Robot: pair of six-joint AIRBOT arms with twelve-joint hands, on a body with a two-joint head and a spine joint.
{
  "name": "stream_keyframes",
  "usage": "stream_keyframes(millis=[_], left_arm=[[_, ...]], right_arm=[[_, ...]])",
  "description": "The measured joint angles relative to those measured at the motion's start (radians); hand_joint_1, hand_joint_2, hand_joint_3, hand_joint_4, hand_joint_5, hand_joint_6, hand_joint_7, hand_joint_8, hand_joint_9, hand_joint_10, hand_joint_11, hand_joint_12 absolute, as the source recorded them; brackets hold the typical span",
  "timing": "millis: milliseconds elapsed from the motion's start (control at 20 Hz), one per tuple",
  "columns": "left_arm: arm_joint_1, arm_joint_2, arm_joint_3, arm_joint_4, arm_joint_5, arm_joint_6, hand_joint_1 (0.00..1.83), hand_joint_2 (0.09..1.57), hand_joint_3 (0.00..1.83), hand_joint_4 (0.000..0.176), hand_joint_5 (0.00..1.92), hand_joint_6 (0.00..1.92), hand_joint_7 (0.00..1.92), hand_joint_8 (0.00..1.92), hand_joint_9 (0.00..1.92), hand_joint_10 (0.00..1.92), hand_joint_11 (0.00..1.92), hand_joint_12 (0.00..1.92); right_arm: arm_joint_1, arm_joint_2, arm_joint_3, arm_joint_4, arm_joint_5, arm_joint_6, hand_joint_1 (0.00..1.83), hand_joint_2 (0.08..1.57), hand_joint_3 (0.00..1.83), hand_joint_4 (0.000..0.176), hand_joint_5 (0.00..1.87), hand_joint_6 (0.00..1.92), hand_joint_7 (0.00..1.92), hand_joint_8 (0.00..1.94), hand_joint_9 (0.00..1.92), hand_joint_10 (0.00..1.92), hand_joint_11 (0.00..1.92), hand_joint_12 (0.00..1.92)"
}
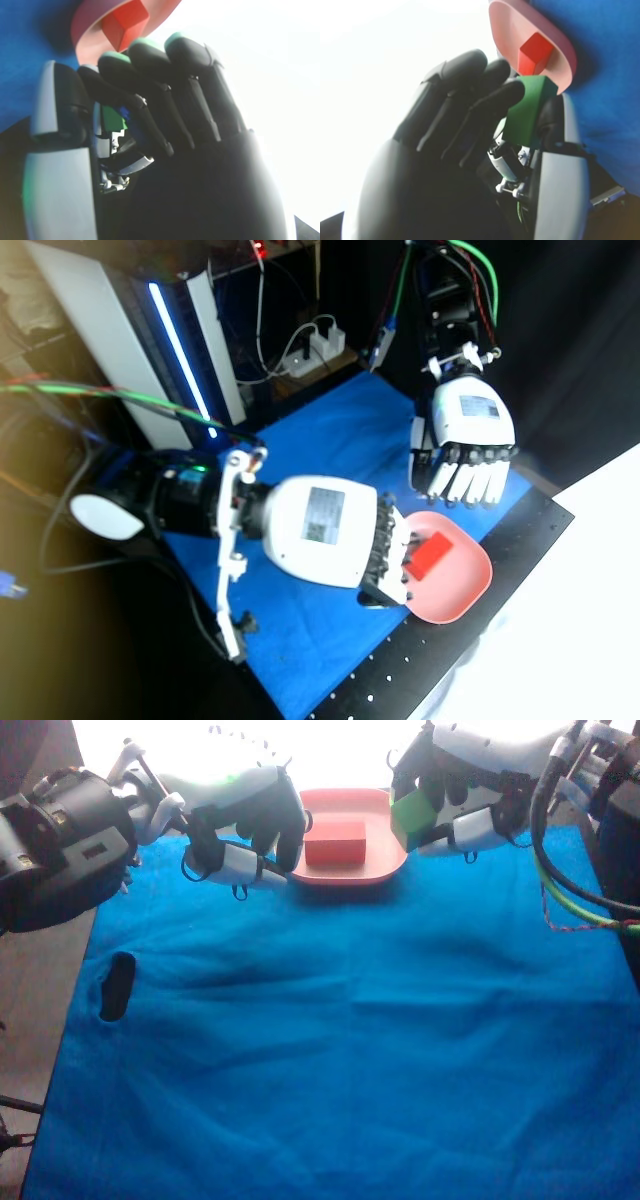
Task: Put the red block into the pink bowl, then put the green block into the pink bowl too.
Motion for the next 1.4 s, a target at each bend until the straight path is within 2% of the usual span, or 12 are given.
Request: stream_keyframes(millis=[50, 200, 250, 450, 500, 600, 800, 950, 1050, 1100, 1300, 1400], left_arm=[[0.000, 0.000, -0.003, 0.000, 0.000, 0.000, 1.15, 1.01, 0.00, 0.000, 1.23, 0.59, 0.99, 1.44, 0.95, 1.73, 0.90, 1.92], [0.000, 0.000, -0.010, 0.006, -0.008, 0.000, 1.17, 1.01, 0.00, 0.000, 1.21, 0.62, 0.98, 1.38, 0.89, 1.66, 0.80, 1.92], [0.000, 0.000, -0.010, 0.006, -0.010, 0.000, 1.18, 1.02, 0.00, 0.000, 1.19, 0.65, 0.99, 1.37, 0.86, 1.65, 0.76, 1.92], [0.000, 0.000, -0.014, 0.005, -0.012, 0.000, 1.18, 1.04, 0.00, 0.000, 1.12, 0.77, 0.99, 1.31, 0.84, 1.60, 0.69, 1.87], [0.000, 0.000, -0.016, 0.008, -0.014, 0.000, 1.19, 1.03, 0.00, 0.000, 1.16, 0.71, 1.05, 1.23, 0.89, 1.57, 0.77, 1.87], [0.000, 0.000, -0.018, 0.010, -0.023, 0.000, 1.19, 1.03, 0.00, 0.000, 1.16, 0.70, 1.06, 1.25, 0.88, 1.60, 0.75, 1.90], [0.000, 0.000, -0.018, 0.009, -0.027, 0.000, 1.19, 1.02, 0.00, 0.000, 1.17, 0.68, 1.03, 1.47, 0.88, 1.76, 0.84, 1.92], [0.000, 0.000, -0.021, 0.009, -0.035, 0.000, 1.19, 1.03, 0.00, 0.000, 1.17, 0.67, 1.04, 1.57, 0.90, 1.84, 0.88, 1.92], [0.000, 0.000, -0.023, 0.010, -0.041, 0.000, 1.18, 1.03, 0.00, 0.000, 1.18, 0.67, 1.04, 1.60, 0.90, 1.87, 0.88, 1.92], [0.000, 0.000, -0.023, 0.009, -0.042, 0.000, 1.17, 1.03, 0.00, 0.000, 1.18, 0.67, 1.01, 1.60, 0.90, 1.87, 0.88, 1.92], [-0.002, 0.000, -0.028, 0.008, -0.044, 0.000, 1.15, 1.04, 0.00, 0.000, 1.14, 0.74, 1.01, 1.13, 0.83, 1.49, 0.70, 1.83], [-0.002, 0.000, -0.028, 0.009, -0.050, 0.000, 1.16, 1.03, 0.00, 0.000, 1.16, 0.70, 1.06, 1.20, 0.87, 1.58, 0.76, 1.91]], right_arm=[[0.002, -0.007, 0.012, 0.007, -0.002, 0.000, 1.26, 1.06, 0.01, 0.000, 1.02, 0.78, 1.21, 0.73, 1.11, 0.82, 0.87, 1.33], [0.021, -0.045, 0.062, 0.014, -0.043, 0.000, 1.16, 1.09, 0.00, 0.000, 1.02, 0.92, 1.19, 0.44, 1.10, 0.83, 0.88, 1.37], [0.025, -0.049, 0.068, 0.013, -0.049, 0.000, 1.24, 1.06, 0.01, 0.000, 1.03, 0.80, 1.17, 0.76, 1.08, 0.84, 0.85, 1.37], [0.032, -0.075, 0.110, 0.022, -0.070, 0.000, 1.28, 1.05, 0.00, 0.000, 1.08, 0.65, 1.18, 0.87, 1.12, 0.95, 0.92, 1.42], [0.032, -0.079, 0.117, 0.022, -0.072, 0.000, 1.28, 1.05, 0.00, 0.000, 1.09, 0.64, 1.17, 0.88, 1.10, 0.98, 0.91, 1.42], [0.036, -0.091, 0.130, 0.029, -0.082, 0.000, 1.26, 1.07, 0.00, 0.000, 1.05, 0.74, 1.14, 0.90, 1.06, 0.93, 0.87, 1.41], [0.044, -0.116, 0.155, 0.048, -0.076, 0.000, 1.27, 1.06, 0.00, 0.000, 1.03, 0.74, 1.18, 0.85, 1.10, 0.97, 0.89, 1.44], [0.044, -0.139, 0.174, 0.050, -0.078, 0.000, 1.28, 1.05, 0.00, 0.000, 1.04, 0.74, 1.24, 0.73, 1.20, 0.76, 0.97, 1.28], [0.044, -0.148, 0.182, 0.056, -0.077, 0.000, 1.29, 1.05, 0.00, 0.000, 1.05, 0.72, 1.23, 0.76, 1.20, 0.71, 0.95, 1.24], [0.044, -0.154, 0.187, 0.056, -0.077, 0.000, 1.28, 1.05, 0.00, 0.000, 1.05, 0.70, 1.20, 0.82, 1.18, 0.75, 0.93, 1.31], [0.044, -0.174, 0.194, 0.059, -0.078, 0.000, 1.27, 1.07, 0.00, 0.000, 1.01, 0.76, 1.15, 0.90, 1.14, 0.76, 0.91, 1.28], [0.044, -0.187, 0.201, 0.058, -0.079, 0.000, 1.28, 1.08, 0.00, 0.000, 1.00, 0.76, 1.11, 0.99, 1.12, 0.83, 0.89, 1.37]])
